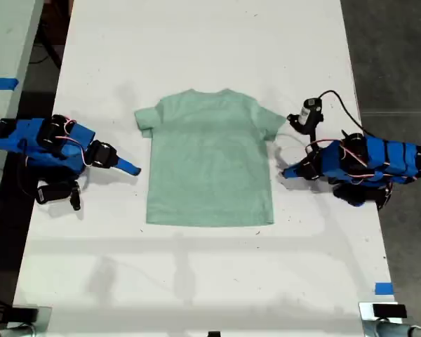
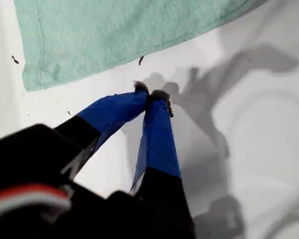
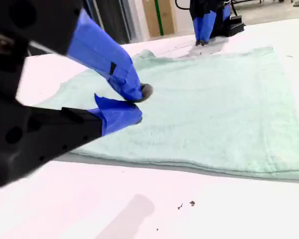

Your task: Fold t shirt

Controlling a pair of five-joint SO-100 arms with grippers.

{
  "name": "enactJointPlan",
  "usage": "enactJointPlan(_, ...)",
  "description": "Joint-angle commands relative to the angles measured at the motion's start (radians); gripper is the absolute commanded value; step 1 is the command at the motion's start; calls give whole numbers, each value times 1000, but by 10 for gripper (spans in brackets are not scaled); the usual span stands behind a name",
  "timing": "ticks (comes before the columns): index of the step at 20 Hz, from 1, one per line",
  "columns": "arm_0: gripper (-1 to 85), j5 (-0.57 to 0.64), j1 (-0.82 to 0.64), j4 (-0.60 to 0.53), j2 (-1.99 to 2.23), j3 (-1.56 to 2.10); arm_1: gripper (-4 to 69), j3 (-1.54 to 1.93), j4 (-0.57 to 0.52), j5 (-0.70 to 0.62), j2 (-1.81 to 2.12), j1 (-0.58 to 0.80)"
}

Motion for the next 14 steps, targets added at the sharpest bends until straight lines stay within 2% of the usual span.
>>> enactJointPlan(1, 25, 3, 2, 3, 8, 41, 27, 71, -87, 460, 11, 64)
enactJointPlan(2, 25, 3, 2, 3, 8, 41, 47, 57, -89, 807, 14, 14)
enactJointPlan(3, 25, 3, 0, 3, 8, 41, 125, 38, -129, 744, 14, -52)
enactJointPlan(4, 25, 3, 0, 3, 8, 41, 167, 41, -149, 558, 14, -80)
enactJointPlan(5, 25, 3, 2, 3, 8, 41, 110, 40, -201, 540, 14, 3)
enactJointPlan(6, 25, 3, 0, 3, 8, 41, -13, 21, -267, 506, 12, 54)
enactJointPlan(7, 25, 3, 0, 3, 8, 41, -8, -25, -241, 509, 5, 129)
enactJointPlan(8, 25, 3, 2, 3, 8, 41, -5, -126, -155, 483, -58, 233)
enactJointPlan(9, 25, 3, 2, 3, 8, 41, 71, -245, -114, 419, -204, 347)
enactJointPlan(10, 25, 3, 0, 3, 8, 41, 198, -383, -103, 336, -430, 454)
enactJointPlan(11, 25, 3, 0, 3, 8, 41, 263, -531, -91, 249, -660, 554)
enactJointPlan(12, 25, 3, 0, 3, 8, 41, 324, -650, -91, 190, -836, 635)
enactJointPlan(14, 25, 3, -2, 3, 8, 41, 366, -808, -121, 115, -1075, 784)
